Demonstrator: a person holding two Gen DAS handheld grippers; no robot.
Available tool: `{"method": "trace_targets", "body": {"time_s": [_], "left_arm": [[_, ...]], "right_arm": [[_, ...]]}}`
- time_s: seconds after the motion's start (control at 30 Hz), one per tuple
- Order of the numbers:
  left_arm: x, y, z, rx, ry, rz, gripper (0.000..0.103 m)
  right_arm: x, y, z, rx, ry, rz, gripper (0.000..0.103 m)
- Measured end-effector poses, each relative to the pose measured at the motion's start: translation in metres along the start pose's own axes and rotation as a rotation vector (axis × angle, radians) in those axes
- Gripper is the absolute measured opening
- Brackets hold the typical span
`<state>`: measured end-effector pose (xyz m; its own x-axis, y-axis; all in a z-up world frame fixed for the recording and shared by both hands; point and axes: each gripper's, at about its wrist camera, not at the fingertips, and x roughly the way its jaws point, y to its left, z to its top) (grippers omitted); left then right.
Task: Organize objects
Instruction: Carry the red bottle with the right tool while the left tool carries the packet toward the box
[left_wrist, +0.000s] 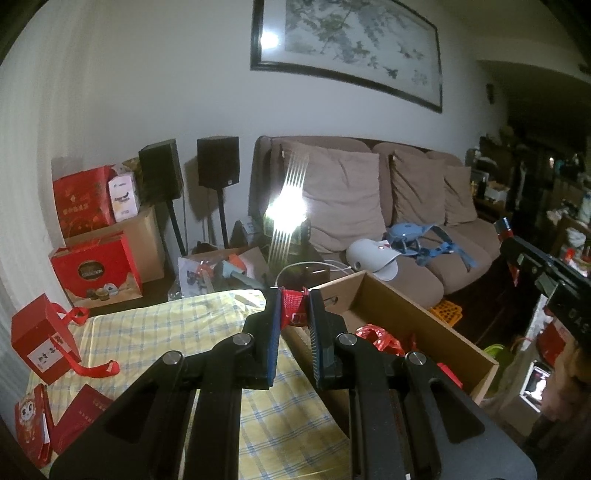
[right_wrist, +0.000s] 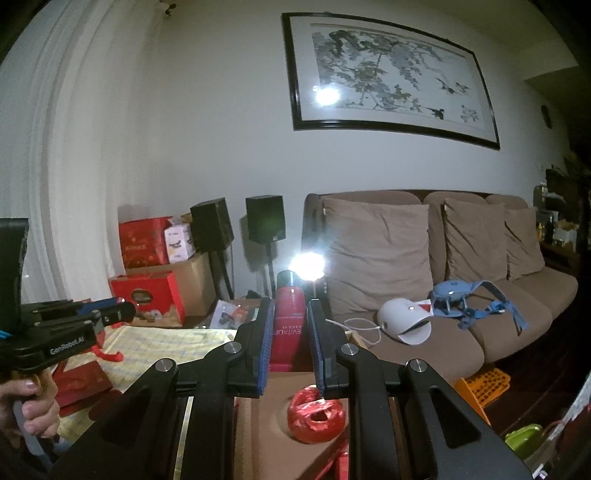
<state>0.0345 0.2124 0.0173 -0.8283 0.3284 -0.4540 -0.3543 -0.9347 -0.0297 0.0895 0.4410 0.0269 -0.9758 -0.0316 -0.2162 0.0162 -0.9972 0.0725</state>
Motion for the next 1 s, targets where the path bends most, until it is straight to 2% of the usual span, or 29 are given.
{"method": "trace_targets", "body": {"time_s": [1.0], "left_arm": [[0.005,-0.029,0.004,0.022,0.003,-0.067,0.013]], "right_arm": [[0.005,-0.022,-0.002,-0.008,0.023,-0.107,0.018]]}}
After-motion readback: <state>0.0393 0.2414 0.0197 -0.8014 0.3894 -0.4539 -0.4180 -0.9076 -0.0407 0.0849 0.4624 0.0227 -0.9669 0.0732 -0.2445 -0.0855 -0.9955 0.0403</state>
